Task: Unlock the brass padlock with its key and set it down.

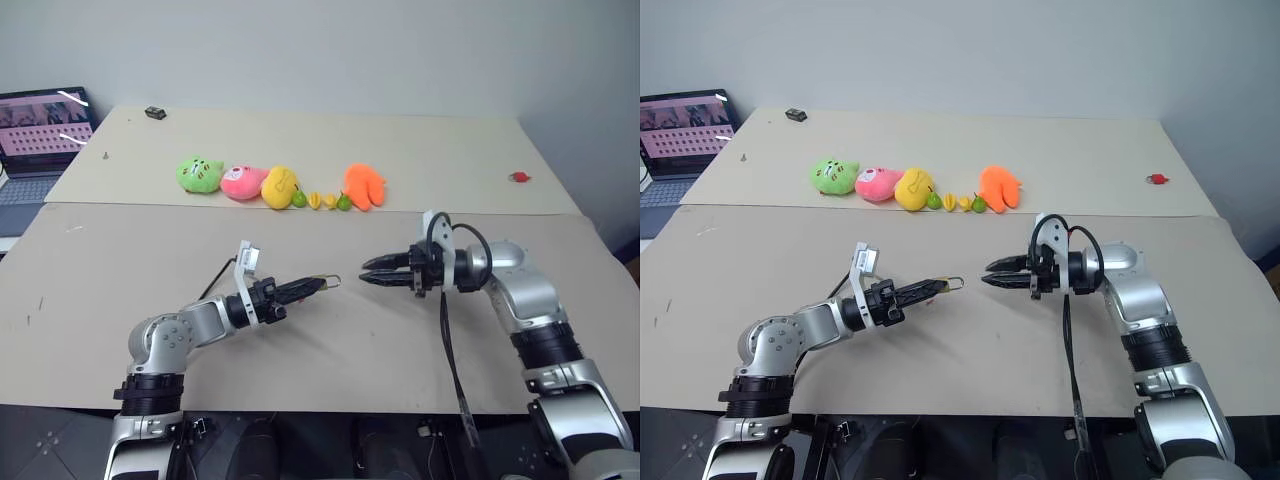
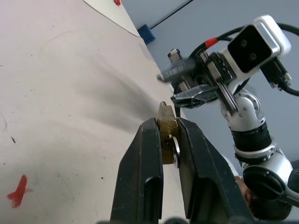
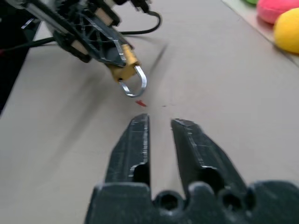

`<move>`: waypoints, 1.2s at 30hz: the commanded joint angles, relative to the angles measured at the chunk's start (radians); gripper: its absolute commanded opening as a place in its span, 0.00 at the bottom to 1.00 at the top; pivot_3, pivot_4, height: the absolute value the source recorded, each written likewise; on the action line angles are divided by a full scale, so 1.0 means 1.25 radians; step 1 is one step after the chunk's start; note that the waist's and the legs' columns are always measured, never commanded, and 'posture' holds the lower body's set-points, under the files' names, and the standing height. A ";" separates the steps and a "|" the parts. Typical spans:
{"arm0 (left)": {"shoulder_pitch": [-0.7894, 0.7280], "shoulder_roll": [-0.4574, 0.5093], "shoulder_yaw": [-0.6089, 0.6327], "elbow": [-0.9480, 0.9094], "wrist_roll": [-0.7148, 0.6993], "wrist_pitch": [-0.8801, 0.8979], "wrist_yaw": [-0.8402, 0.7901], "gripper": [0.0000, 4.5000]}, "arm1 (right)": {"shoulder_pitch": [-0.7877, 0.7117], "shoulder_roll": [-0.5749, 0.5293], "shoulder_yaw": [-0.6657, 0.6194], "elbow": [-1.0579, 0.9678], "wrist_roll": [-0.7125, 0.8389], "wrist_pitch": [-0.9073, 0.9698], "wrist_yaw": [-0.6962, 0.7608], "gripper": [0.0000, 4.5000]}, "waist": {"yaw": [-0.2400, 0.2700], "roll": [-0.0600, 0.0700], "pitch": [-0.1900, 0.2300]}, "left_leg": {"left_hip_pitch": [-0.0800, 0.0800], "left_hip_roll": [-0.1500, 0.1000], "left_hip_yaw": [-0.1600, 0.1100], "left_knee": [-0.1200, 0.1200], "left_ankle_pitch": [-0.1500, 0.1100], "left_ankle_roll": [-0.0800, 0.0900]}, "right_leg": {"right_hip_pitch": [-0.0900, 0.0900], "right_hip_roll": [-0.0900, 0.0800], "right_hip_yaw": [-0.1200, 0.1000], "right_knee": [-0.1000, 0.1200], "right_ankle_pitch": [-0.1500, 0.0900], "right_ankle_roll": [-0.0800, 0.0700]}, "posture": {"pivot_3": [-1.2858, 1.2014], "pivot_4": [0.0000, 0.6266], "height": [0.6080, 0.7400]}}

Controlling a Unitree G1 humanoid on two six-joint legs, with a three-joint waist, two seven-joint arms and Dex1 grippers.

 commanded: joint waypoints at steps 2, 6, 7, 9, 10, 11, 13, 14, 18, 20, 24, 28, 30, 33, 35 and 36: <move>-0.021 -0.014 0.001 0.000 0.000 -0.018 -0.008 0.01 | 0.011 -0.012 0.012 -0.134 0.042 0.089 -0.003 0.01 | -0.001 0.000 0.000 | 0.000 0.000 0.000 0.000 0.000 0.000 | 0.000 0.000 0.000 0.000 0.000 0.000 | 0.52 0.24 0.86; -0.035 -0.022 0.007 0.016 0.006 -0.016 -0.010 0.01 | 0.007 0.004 0.021 -0.174 0.042 0.101 -0.020 0.01 | -0.001 0.000 0.000 | 0.000 0.000 0.000 0.000 0.000 0.000 | 0.000 0.000 0.000 0.000 0.000 0.000 | 0.52 0.24 0.86; -0.037 -0.023 0.005 0.018 0.007 -0.016 -0.011 0.01 | 0.002 0.011 0.018 -0.178 0.044 0.105 -0.030 0.01 | -0.001 0.000 0.000 | 0.000 0.000 0.000 0.000 0.000 0.000 | 0.000 0.000 0.000 0.000 0.000 0.000 | 0.52 0.24 0.86; -0.040 -0.025 0.003 0.019 0.009 -0.015 -0.013 0.01 | -0.006 0.022 0.011 -0.182 0.052 0.115 -0.041 0.01 | -0.001 0.000 0.000 | 0.000 0.000 0.000 0.000 0.000 0.000 | 0.000 0.000 0.000 0.000 0.000 0.001 | 0.52 0.24 0.86; -0.040 -0.026 0.002 0.019 0.009 -0.014 -0.012 0.01 | -0.008 0.026 0.010 -0.182 0.051 0.111 -0.045 0.01 | -0.001 0.000 0.000 | 0.000 0.000 0.000 0.000 0.000 0.000 | 0.000 0.000 0.000 0.000 0.000 0.001 | 0.52 0.24 0.86; -0.041 -0.026 0.001 0.020 0.010 -0.013 -0.013 0.01 | -0.009 0.030 0.012 -0.178 0.045 0.104 -0.049 0.01 | -0.001 0.000 0.000 | 0.000 0.000 0.000 0.000 0.000 0.000 | 0.000 0.000 0.000 0.000 0.000 0.000 | 0.52 0.24 0.86; -0.041 -0.027 -0.001 0.018 0.007 -0.009 -0.015 0.01 | -0.010 0.034 0.017 -0.168 0.037 0.095 -0.052 0.01 | -0.001 0.000 0.000 | 0.000 0.000 0.000 0.000 0.000 0.000 | 0.000 0.000 0.000 0.000 0.000 0.000 | 0.52 0.24 0.86; -0.041 -0.026 -0.002 0.018 0.007 -0.007 -0.016 0.01 | -0.011 0.036 0.022 -0.159 0.029 0.085 -0.054 0.01 | -0.001 0.000 0.000 | 0.000 0.000 0.000 0.000 0.000 0.000 | 0.000 0.000 0.000 0.000 0.000 0.000 | 0.52 0.24 0.86; -0.038 -0.023 -0.007 0.018 0.010 -0.003 -0.020 0.01 | -0.008 0.038 0.031 -0.147 0.017 0.065 -0.049 0.01 | -0.001 0.000 0.000 | 0.000 0.000 0.000 0.000 0.000 0.000 | 0.000 0.000 0.000 0.000 0.000 0.000 | 0.52 0.24 0.86; -0.038 -0.024 -0.005 0.016 0.007 0.000 -0.019 0.01 | -0.007 0.038 0.034 -0.135 0.011 0.051 -0.047 0.01 | -0.001 0.000 0.000 | 0.000 0.000 0.000 0.000 0.000 0.000 | 0.000 0.000 0.000 0.000 0.000 0.000 | 0.52 0.24 0.86; -0.039 -0.025 -0.003 0.011 -0.001 0.010 -0.018 0.01 | -0.016 0.047 0.039 -0.103 -0.002 0.025 -0.048 0.01 | -0.001 0.000 0.000 | 0.000 0.000 0.000 0.000 0.000 0.000 | 0.000 0.000 0.000 0.000 0.000 0.000 | 0.52 0.24 0.86; -0.037 -0.025 -0.003 0.005 -0.006 0.017 -0.017 0.01 | -0.023 0.054 0.045 -0.075 -0.015 -0.001 -0.045 0.01 | -0.001 0.000 0.000 | 0.000 0.000 0.000 0.000 0.000 0.000 | 0.000 0.000 0.000 0.000 0.000 0.000 | 0.52 0.24 0.86; -0.040 -0.027 0.006 0.004 -0.018 0.025 -0.011 0.01 | -0.024 0.057 0.047 -0.063 -0.019 -0.012 -0.043 0.01 | -0.001 0.000 0.000 | 0.000 0.000 0.000 0.000 0.000 0.000 | 0.000 0.000 0.000 0.000 0.000 0.000 | 0.52 0.24 0.86; -0.038 -0.025 0.013 -0.011 -0.033 0.041 -0.006 0.01 | -0.028 0.062 0.050 -0.037 -0.029 -0.032 -0.041 0.01 | -0.001 0.000 0.000 | 0.000 0.000 0.000 0.000 0.000 0.000 | 0.000 0.000 0.000 0.000 0.000 0.000 | 0.52 0.24 0.86; -0.033 -0.023 0.016 -0.025 -0.041 0.051 -0.002 0.01 | -0.034 0.065 0.050 -0.021 -0.037 -0.046 -0.039 0.01 | -0.001 0.000 0.000 | 0.000 0.000 0.000 0.000 0.000 0.000 | 0.000 0.000 0.000 0.000 0.000 0.000 | 0.52 0.24 0.86; -0.031 -0.022 0.018 -0.029 -0.045 0.055 -0.001 0.01 | -0.035 0.066 0.050 -0.016 -0.039 -0.050 -0.039 0.01 | -0.001 0.000 0.000 | 0.000 0.000 0.000 0.000 0.000 0.000 | 0.000 0.000 0.000 0.000 0.000 0.000 | 0.52 0.24 0.86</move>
